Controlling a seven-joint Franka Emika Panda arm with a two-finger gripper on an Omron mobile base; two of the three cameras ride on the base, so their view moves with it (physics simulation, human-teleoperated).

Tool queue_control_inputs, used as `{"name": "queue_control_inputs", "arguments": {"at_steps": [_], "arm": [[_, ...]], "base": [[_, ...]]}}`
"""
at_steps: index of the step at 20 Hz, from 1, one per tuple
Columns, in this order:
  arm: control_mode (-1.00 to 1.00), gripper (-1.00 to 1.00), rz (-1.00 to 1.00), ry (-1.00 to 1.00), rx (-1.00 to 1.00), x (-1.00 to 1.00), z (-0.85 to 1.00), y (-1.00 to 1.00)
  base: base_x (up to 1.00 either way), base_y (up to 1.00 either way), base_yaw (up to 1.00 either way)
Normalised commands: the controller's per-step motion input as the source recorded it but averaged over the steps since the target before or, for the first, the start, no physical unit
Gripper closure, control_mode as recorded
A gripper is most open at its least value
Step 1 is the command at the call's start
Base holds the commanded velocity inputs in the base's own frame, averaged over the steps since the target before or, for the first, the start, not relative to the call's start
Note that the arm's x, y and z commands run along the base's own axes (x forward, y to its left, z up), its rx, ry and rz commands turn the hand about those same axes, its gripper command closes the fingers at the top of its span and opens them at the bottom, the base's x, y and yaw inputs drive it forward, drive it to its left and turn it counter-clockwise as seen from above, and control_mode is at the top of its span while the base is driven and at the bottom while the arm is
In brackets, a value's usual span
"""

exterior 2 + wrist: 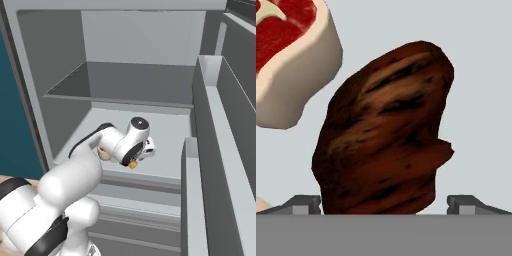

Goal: Gather the garlic and bell pepper from the fridge and place them on a tray on the dining counter. Then gather the steaks from the fridge and place them on the other tray.

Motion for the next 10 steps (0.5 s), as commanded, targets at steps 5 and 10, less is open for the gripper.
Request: {"name": "queue_control_inputs", "arguments": {"at_steps": [5,10], "arm": [[-1.00,-1.00,0.08,0.00,0.00,0.00,-0.39,0.26],[-1.00,-1.00,0.08,0.00,0.00,0.00,-0.43,0.27]], "base": [[0.00,0.00,0.00],[0.00,0.00,0.00]]}}
